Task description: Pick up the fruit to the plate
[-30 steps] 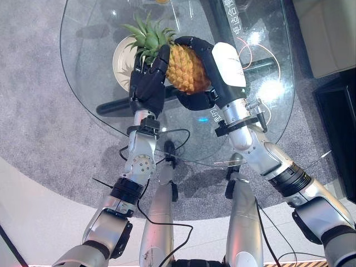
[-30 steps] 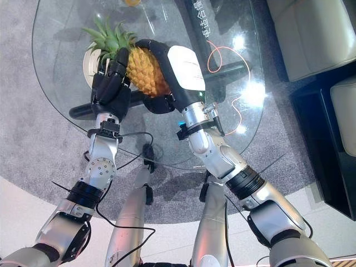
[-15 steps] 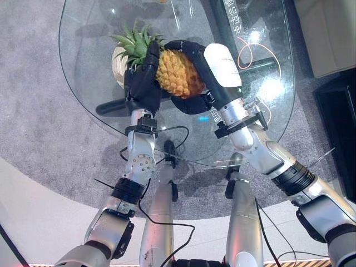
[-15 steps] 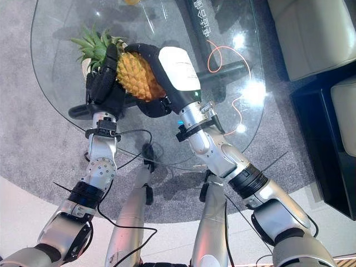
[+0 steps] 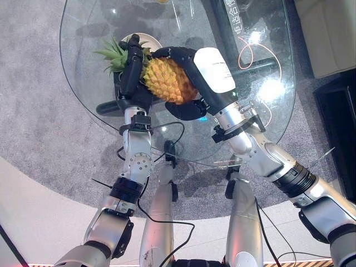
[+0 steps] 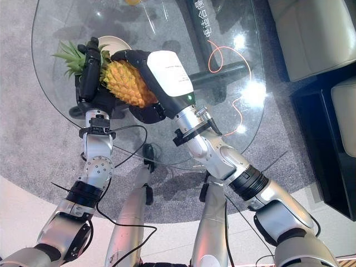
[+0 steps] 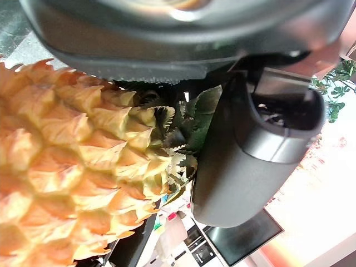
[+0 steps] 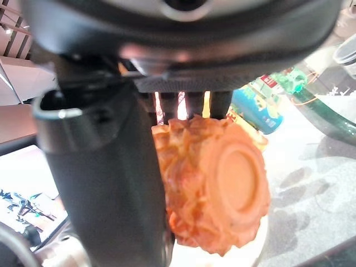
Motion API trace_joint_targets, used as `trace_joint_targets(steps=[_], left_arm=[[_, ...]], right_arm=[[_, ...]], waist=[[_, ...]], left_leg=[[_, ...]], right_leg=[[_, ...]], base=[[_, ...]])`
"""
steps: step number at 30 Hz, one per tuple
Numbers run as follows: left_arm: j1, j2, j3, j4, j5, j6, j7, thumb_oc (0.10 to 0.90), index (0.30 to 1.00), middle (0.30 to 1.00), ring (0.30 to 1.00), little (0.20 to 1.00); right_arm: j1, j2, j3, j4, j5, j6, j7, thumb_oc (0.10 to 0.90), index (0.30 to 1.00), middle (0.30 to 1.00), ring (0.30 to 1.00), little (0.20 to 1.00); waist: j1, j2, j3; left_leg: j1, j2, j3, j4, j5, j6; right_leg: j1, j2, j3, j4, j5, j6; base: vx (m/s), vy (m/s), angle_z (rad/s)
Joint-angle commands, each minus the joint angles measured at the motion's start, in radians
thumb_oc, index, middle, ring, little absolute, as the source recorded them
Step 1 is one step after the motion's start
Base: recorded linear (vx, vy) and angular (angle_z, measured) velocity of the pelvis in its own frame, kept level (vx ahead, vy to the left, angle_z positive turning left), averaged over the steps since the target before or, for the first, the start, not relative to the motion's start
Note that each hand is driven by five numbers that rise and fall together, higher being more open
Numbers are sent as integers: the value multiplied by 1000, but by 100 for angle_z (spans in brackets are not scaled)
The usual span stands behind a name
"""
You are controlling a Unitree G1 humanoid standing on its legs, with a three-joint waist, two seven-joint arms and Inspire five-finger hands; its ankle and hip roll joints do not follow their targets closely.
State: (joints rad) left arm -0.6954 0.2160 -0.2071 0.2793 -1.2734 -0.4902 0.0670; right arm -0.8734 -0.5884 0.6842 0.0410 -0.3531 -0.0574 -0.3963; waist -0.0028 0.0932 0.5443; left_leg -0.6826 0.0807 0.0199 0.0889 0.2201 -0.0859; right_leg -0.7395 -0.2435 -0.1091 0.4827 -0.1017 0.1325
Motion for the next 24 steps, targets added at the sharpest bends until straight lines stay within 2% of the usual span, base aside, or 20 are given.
trace_joint_targets(steps=[1, 4, 5, 7, 16, 24], left_arm=[[-131, 21, -17, -176, 79, -89, -57, 100, 300, 300, 300, 200], [-131, 19, -14, -179, 85, -98, -47, 100, 300, 300, 300, 200], [-126, 18, -14, -179, 85, -100, -46, 100, 300, 300, 300, 200], [-127, 13, -6, -176, 93, -107, -43, 100, 300, 300, 300, 200], [-123, 11, 9, -172, 145, -141, 1, 100, 300, 300, 300, 200], [-128, 8, 34, -180, 225, -210, 89, 100, 300, 300, 300, 200]], right_arm=[[-138, 48, -39, -124, -19, -59, -69, 100, 300, 300, 300, 200], [-128, 53, -52, -121, -24, -55, -100, 100, 300, 300, 300, 200], [-122, 55, -53, -119, -24, -55, -102, 152, 345, 345, 345, 252], [-120, 66, -65, -115, -25, -55, -110, 800, 900, 900, 900, 900], [-104, 72, -83, -117, -21, -55, -145, 800, 900, 900, 900, 900], [-100, 81, -96, -115, -33, -54, -147, 800, 900, 900, 900, 900]], waist=[[16, -38, -24], [15, -36, -24], [15, -36, -24], [14, -36, -24], [12, -35, -24], [13, -30, -24]], left_leg=[[24, -58, 50, 76, -140, 9], [20, -58, 49, 76, -139, 10], [28, -59, 50, 77, -147, 9], [25, -59, 49, 72, -141, 10], [31, -59, 51, 76, -149, 10], [23, -57, 52, 68, -137, 10]], right_leg=[[79, 48, -69, -224, 120, -17], [74, 49, -67, -224, 122, -17], [80, 48, -66, -219, 113, -16], [76, 50, -65, -225, 120, -18], [81, 48, -63, -221, 112, -18], [70, 50, -60, -221, 118, -21]], base=[[0, 0, 0], [0, 0, 0], [0, 0, 0], [0, 0, 0], [0, 0, 0], [0, 0, 0]])
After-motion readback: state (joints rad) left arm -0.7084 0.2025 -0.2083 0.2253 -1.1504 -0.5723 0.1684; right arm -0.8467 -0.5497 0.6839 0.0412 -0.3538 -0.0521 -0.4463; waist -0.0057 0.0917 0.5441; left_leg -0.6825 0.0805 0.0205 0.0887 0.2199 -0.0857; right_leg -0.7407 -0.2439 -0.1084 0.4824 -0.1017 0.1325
